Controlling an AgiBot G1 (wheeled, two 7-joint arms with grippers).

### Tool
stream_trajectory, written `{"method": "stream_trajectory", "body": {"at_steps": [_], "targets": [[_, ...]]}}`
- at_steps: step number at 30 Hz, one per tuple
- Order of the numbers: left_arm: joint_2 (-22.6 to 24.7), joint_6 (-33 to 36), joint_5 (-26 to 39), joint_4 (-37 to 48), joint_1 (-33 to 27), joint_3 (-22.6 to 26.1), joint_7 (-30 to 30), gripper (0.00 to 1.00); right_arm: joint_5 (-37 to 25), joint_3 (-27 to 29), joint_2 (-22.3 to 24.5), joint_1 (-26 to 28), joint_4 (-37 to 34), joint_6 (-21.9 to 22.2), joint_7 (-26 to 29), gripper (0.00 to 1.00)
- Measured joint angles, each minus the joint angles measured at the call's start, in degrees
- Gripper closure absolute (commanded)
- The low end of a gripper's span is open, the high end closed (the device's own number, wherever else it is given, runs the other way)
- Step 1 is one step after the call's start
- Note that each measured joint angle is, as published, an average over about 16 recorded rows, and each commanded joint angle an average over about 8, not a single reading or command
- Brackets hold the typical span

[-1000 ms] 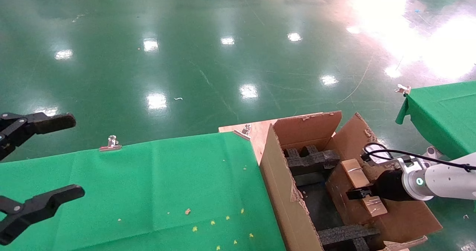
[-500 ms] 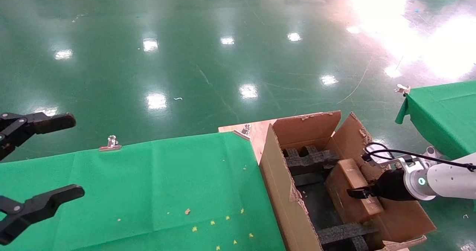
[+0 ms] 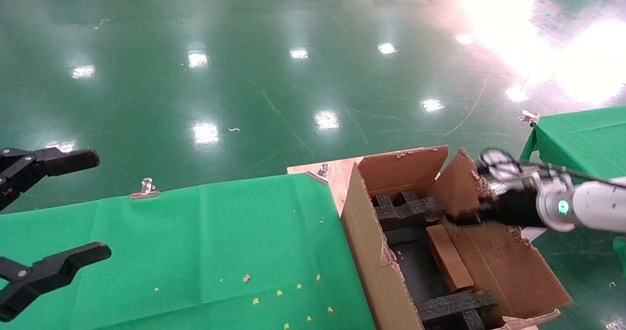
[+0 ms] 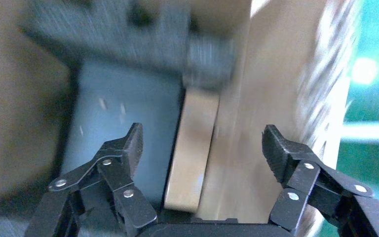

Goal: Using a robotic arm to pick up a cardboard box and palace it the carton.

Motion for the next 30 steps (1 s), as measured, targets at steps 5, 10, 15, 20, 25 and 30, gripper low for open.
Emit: {"method": "stream_trajectory", "body": {"at_steps": [5,10,15,20,25,30], "targets": [[0.0,0.0,0.0,0.0,0.0,0.0,0.0,0.00,2.5,3.8,2.8,3.7,7.9,-1.6,-6.3,0.00],[0.0,0.0,0.0,0.0,0.0,0.0,0.0,0.00,7.9,7.6,4.3,5.5,13.4,-7.2,-14.8,0.00],[0.0,0.0,0.0,0.0,0.0,0.0,0.0,0.00,14.0,10.7,4.3,6.1,15.6,-15.4,-23.6,0.00],[0.0,0.0,0.0,0.0,0.0,0.0,0.0,0.00,17.9,12.4,3.9,6.2,16.0,-21.5,-28.8,0.00],[0.0,0.0,0.0,0.0,0.0,0.0,0.0,0.00,18.7,12.8,3.8,6.1,16.1,-23.3,-30.2,0.00],[0.0,0.0,0.0,0.0,0.0,0.0,0.0,0.00,18.3,13.9,3.6,5.2,15.7,-23.1,-29.5,0.00]]}}
